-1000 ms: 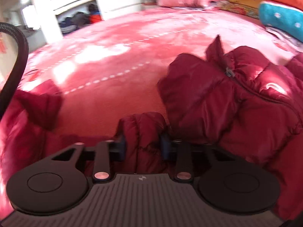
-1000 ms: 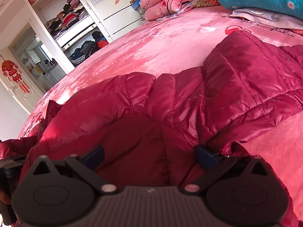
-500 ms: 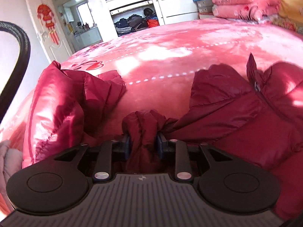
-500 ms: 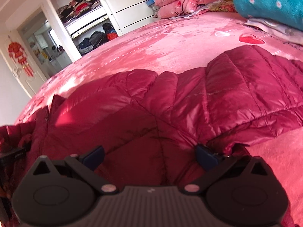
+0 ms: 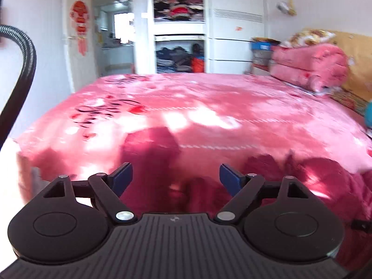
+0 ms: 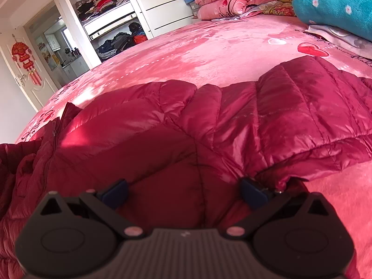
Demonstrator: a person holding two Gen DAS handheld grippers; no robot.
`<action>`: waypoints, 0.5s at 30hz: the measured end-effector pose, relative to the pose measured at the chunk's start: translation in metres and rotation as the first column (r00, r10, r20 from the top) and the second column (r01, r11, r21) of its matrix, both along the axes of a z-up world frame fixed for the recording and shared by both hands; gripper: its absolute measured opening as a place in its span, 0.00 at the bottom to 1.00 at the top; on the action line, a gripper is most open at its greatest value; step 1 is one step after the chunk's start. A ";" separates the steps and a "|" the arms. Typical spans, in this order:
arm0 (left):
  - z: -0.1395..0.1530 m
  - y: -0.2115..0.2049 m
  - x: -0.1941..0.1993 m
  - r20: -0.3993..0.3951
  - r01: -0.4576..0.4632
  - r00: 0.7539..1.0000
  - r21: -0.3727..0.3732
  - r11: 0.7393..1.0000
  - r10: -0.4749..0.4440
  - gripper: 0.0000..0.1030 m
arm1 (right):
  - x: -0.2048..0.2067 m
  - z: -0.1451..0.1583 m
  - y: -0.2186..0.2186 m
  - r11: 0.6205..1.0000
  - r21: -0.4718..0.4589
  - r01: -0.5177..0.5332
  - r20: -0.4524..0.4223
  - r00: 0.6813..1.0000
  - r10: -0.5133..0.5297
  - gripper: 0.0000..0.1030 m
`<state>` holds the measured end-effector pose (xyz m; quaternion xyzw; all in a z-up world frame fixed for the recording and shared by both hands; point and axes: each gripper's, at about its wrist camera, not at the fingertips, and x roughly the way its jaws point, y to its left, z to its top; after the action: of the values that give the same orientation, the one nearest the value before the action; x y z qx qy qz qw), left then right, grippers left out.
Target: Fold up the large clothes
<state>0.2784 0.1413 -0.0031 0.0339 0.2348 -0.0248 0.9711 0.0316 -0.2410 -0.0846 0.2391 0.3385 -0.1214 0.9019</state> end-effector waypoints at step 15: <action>-0.049 0.095 0.156 -0.232 -0.305 0.937 -0.179 0.935 0.261 0.93 | 0.003 -0.011 0.017 0.992 -0.124 -0.029 0.000 1.000 0.030 1.00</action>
<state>0.4347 0.2358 -0.0519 -0.1068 0.3317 0.0879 0.9332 0.0342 -0.2241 -0.0956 0.1777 0.3328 -0.1286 0.9171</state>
